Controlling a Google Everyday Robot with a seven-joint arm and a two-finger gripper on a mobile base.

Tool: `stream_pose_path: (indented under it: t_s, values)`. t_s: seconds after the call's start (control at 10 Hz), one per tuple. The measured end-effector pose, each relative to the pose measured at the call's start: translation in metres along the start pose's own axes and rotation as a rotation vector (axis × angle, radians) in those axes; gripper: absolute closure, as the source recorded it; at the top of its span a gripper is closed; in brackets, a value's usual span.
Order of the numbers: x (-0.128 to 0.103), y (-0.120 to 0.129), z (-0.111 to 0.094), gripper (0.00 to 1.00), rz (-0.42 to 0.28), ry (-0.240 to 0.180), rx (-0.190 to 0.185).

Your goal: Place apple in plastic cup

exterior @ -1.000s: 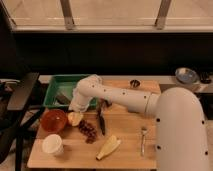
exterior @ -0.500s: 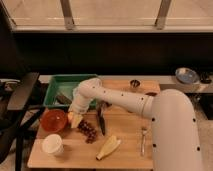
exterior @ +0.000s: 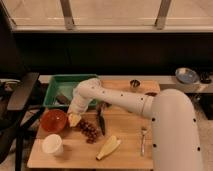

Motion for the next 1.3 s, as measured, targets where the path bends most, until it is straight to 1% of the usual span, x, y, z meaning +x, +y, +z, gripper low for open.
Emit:
stream_pose_path:
  t_s: [0.1,0.2,0.4,0.6,0.7,0.9,1.0,1.1,1.2,1.3]
  values:
    - [-0.002,0.000,-0.001,0.99,-0.005,-0.002,0.003]
    - [-0.004,0.002,-0.004,1.00,-0.011,-0.002,0.011]
    - [-0.004,0.005,-0.023,1.00,-0.011,0.009,0.042]
    - [0.003,0.010,-0.062,1.00,-0.003,0.014,0.088]
    - [0.010,0.012,-0.078,1.00,0.005,0.010,0.096]
    - [0.035,0.021,-0.123,1.00,0.040,0.007,0.116]
    - [0.045,0.027,-0.138,1.00,0.056,0.013,0.121]
    - [0.060,0.034,-0.155,1.00,0.081,0.025,0.125]
    - [0.082,0.045,-0.175,1.00,0.121,0.044,0.131]
    - [0.101,0.055,-0.191,1.00,0.155,0.060,0.133]
